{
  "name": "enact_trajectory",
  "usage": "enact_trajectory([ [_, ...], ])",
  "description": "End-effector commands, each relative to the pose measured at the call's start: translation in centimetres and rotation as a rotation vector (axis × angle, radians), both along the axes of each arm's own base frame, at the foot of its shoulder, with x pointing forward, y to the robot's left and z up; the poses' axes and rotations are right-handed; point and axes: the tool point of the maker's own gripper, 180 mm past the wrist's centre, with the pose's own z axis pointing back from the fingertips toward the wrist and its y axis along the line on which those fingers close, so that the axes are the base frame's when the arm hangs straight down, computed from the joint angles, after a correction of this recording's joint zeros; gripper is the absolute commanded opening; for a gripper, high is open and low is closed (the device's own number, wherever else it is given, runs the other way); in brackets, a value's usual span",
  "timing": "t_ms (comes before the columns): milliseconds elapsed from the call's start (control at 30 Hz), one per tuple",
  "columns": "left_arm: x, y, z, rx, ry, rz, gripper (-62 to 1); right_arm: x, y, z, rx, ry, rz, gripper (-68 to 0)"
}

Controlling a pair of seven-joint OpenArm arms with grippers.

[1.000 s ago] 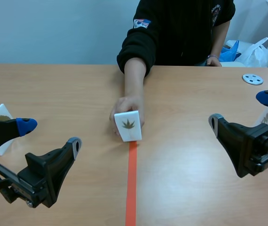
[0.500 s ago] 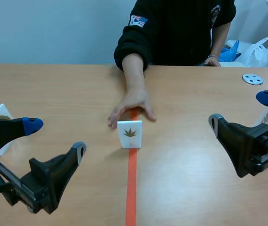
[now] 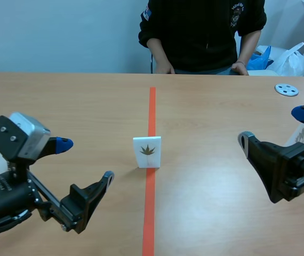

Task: Sort the leaf by its shape. The table is split by an orange tape line. A compound leaf with several leaflets goes to the left side, a simple leaf with one blade goes to the right side. Return to the home posture when a red brick is placed on the table.

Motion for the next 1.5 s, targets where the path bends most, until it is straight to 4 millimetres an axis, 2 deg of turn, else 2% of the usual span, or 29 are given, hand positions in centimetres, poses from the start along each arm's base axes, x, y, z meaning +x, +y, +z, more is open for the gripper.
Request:
enact_trajectory([
  [0,1.1,-0.7,0.8,-0.040,-0.029,0.007,1.4,0.4,0.0,0.8,0.007,-0.032,0.006,0.4],
  [367,5.3,-4.1,-3.2,-0.067,-0.001,-0.001,1.4,0.4,0.0,0.8,0.007,-0.032,0.006,0.4],
  [700,8.2,-6.8,-4.8,-0.071,-0.012,-0.005,1.4,0.4,0.0,0.8,0.007,-0.031,0.005,0.4],
  [900,7.9,-9.0,-5.0,-0.074,-0.013,-0.051,1.4,0.4,0.0,0.8,0.007,-0.031,0.005,0.4],
  [1033,7.9,-9.8,-4.9,-0.076,-0.020,-0.050,1.4,0.4,0.0,0.8,0.007,-0.031,0.005,0.4],
  [1300,7.9,-9.4,-5.7,-0.060,-0.007,-0.021,1.4,0.4,0.0,0.8,0.007,-0.031,0.005,0.4],
  [1333,7.9,-9.4,-5.8,-0.058,-0.005,-0.020,0.6,0.4,0.0,0.8,0.008,-0.033,0.005,0.4],
  [1400,8.0,-9.3,-5.9,-0.055,-0.005,-0.013,-6.9,0.4,0.0,0.8,0.009,-0.035,0.005,0.4],
  [1467,8.2,-9.3,-5.9,-0.051,-0.011,0.004,-10.5,0.5,0.0,0.9,0.008,-0.038,0.005,0.4],
])
